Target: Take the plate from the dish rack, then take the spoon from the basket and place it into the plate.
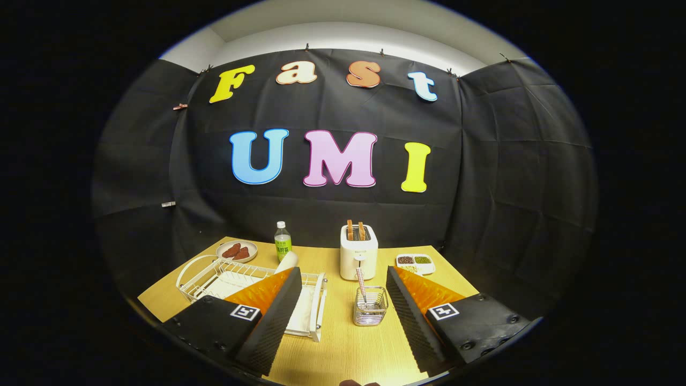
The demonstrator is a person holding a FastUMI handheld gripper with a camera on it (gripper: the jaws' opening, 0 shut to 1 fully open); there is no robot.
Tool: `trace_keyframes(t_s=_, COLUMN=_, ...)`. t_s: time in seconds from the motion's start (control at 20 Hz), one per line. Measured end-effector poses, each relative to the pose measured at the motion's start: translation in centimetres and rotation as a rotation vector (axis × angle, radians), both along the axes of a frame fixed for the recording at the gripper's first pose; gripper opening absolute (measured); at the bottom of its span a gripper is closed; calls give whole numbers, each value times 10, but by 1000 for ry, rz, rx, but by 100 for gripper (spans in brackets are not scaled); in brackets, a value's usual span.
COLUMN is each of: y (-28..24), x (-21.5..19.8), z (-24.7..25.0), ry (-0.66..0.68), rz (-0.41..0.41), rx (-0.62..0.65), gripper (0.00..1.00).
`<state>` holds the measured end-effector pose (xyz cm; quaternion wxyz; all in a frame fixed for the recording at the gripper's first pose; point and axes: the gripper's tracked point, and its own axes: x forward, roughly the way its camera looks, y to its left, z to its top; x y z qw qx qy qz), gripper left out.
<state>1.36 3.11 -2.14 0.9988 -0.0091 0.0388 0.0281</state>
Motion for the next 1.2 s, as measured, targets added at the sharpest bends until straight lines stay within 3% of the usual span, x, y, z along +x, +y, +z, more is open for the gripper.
trace_keyframes(t_s=0.25, y=13, x=21, z=4, ry=4, rz=26, rx=14, gripper=98)
trace_keyframes(t_s=0.55, y=54, x=77, z=-5, ry=71, rz=83, rx=10, gripper=98)
trace_keyframes(t_s=0.95, y=102, x=144, z=-59, ry=260, rz=124, rx=-35, gripper=98)
trace_keyframes(t_s=1.2, y=104, x=167, z=-113, ry=447, rz=94, rx=-37, gripper=98)
